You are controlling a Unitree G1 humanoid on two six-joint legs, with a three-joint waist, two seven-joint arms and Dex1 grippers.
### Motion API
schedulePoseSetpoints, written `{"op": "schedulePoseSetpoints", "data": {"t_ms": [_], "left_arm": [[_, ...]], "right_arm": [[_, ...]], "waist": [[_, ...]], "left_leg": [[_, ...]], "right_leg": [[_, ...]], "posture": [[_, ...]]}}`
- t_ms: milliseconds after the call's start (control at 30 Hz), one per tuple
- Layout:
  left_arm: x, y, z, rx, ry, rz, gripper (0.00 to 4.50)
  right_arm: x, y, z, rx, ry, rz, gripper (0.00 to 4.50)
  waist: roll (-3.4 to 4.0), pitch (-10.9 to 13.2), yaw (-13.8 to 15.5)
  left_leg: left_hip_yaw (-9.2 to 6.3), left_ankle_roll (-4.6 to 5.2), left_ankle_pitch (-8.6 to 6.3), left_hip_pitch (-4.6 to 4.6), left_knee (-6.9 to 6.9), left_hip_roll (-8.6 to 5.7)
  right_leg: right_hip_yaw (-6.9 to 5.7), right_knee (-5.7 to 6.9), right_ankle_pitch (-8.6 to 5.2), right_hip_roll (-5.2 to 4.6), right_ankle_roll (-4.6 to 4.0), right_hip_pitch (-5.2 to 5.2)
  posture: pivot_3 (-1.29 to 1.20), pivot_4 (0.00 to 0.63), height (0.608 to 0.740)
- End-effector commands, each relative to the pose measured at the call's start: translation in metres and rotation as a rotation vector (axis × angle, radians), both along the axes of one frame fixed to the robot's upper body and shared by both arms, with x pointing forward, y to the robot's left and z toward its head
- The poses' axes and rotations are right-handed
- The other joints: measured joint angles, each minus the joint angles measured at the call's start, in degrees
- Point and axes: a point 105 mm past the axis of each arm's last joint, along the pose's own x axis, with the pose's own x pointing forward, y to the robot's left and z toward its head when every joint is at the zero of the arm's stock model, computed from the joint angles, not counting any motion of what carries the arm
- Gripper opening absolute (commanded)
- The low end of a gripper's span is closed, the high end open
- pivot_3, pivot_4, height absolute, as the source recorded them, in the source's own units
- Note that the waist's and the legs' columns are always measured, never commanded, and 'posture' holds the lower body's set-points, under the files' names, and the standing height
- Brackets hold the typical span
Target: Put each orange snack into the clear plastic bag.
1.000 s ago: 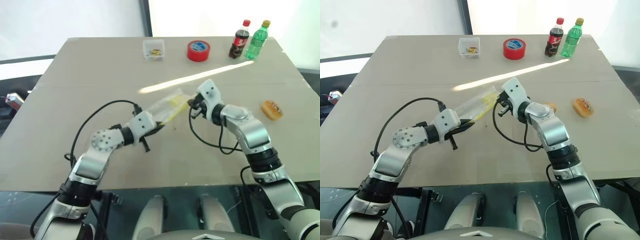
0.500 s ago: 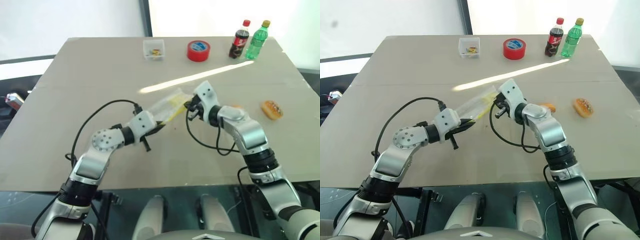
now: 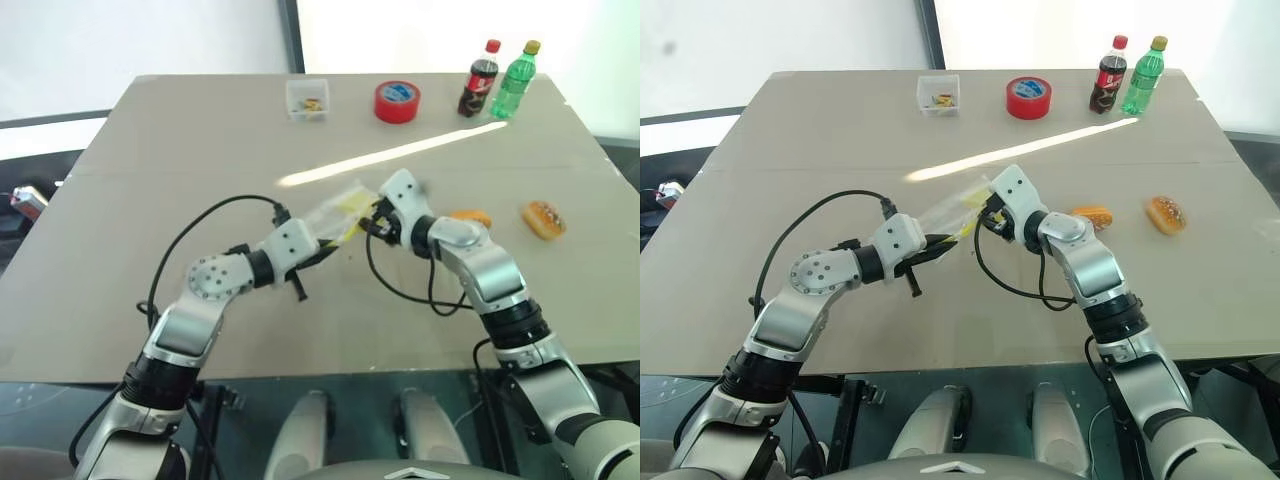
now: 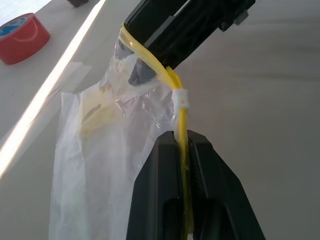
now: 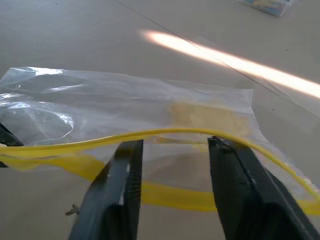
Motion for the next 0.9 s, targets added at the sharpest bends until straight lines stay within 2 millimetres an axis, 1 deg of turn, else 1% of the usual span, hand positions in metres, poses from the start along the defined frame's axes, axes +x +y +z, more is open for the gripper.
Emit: {"op": "schedulePoseSetpoints", "data": {"t_ms": [33, 67, 200, 433, 500, 633, 733, 867, 900], "left_arm": [[-0.001, -0.005, 0.02, -0.054, -0.048, -0.019, 0.0], [-0.001, -0.005, 0.02, -0.053, -0.048, -0.021, 0.0], [0.0, -0.005, 0.022, -0.054, -0.053, -0.027, 0.0], [0.005, -0.005, 0.026, -0.055, -0.086, -0.028, 0.0], [0.008, -0.004, 0.027, -0.063, -0.099, -0.016, 0.0], [0.01, -0.007, 0.029, -0.087, -0.12, -0.018, 0.0], [0.009, -0.009, 0.027, -0.108, -0.096, -0.03, 0.0], [0.007, -0.011, 0.026, -0.136, -0.062, -0.043, 0.0], [0.007, -0.011, 0.027, -0.143, -0.054, -0.047, 0.0]], "right_arm": [[-0.002, 0.009, 0.009, -0.001, -0.078, 0.042, 3.88], [-0.002, 0.011, 0.009, -0.018, -0.1, 0.053, 4.37], [-0.002, 0.014, 0.004, -0.13, -0.213, 0.11, 4.37], [-0.002, 0.013, -0.007, -0.148, -0.218, 0.14, 4.37], [-0.002, 0.014, -0.007, -0.115, -0.202, 0.14, 4.37], [-0.003, 0.015, 0.0, -0.132, -0.288, 0.16, 4.37], [-0.002, 0.019, 0.011, -0.133, -0.406, 0.166, 4.37], [0.005, 0.018, 0.022, -0.06, -0.46, 0.108, 4.37], [0.006, 0.018, 0.024, -0.018, -0.446, 0.104, 4.37]], "waist": [[0.0, 0.0, 0.0], [0.0, 0.0, 0.0], [0.0, 0.0, 0.0], [0.0, 0.0, 0.0], [0.0, 0.0, 0.0], [0.0, 0.0, 0.0], [0.0, 0.0, 0.0], [0.0, 0.0, 0.0], [0.0, 0.0, 0.0]], "left_leg": [[0.0, 0.0, 0.0, 0.0, 0.0, 0.0], [0.0, 0.0, 0.0, 0.0, 0.0, 0.0], [0.02, 0.0, 0.0, 0.0, 0.0, 0.0], [0.01, 0.0, 0.0, 0.0, 0.0, 0.0], [0.02, 0.0, 0.0, 0.0, 0.0, 0.0], [0.0, 0.0, 0.0, 0.0, 0.0, 0.0], [0.02, 0.0, 0.0, 0.0, 0.01, -0.01], [0.01, 0.0, 0.0, 0.01, 0.01, 0.0], [0.0, 0.0, 0.0, 0.01, 0.0, 0.0]], "right_leg": [[0.0, 0.0, 0.0, 0.0, 0.0, 0.0], [0.0, 0.0, 0.0, 0.0, 0.0, 0.0], [0.0, 0.0, 0.0, 0.0, 0.0, 0.0], [0.0, 0.0, 0.0, 0.0, 0.0, 0.0], [0.0, 0.0, 0.0, 0.0, 0.0, 0.0], [0.0, 0.0, 0.0, 0.0, 0.0, 0.0], [0.0, 0.0, 0.0, 0.0, 0.0, 0.0], [0.0, 0.0, 0.0, 0.01, 0.0, 0.0], [0.0, 0.0, 0.0, 0.01, 0.0, 0.0]], "posture": [[0.0, 0.15, 0.74], [0.0, 0.15, 0.74], [0.0, 0.15, 0.74], [0.0, 0.15, 0.74], [0.0, 0.15, 0.74], [0.0, 0.15, 0.74], [0.0, 0.15, 0.74], [0.0, 0.15, 0.74], [0.0, 0.15, 0.74]]}}
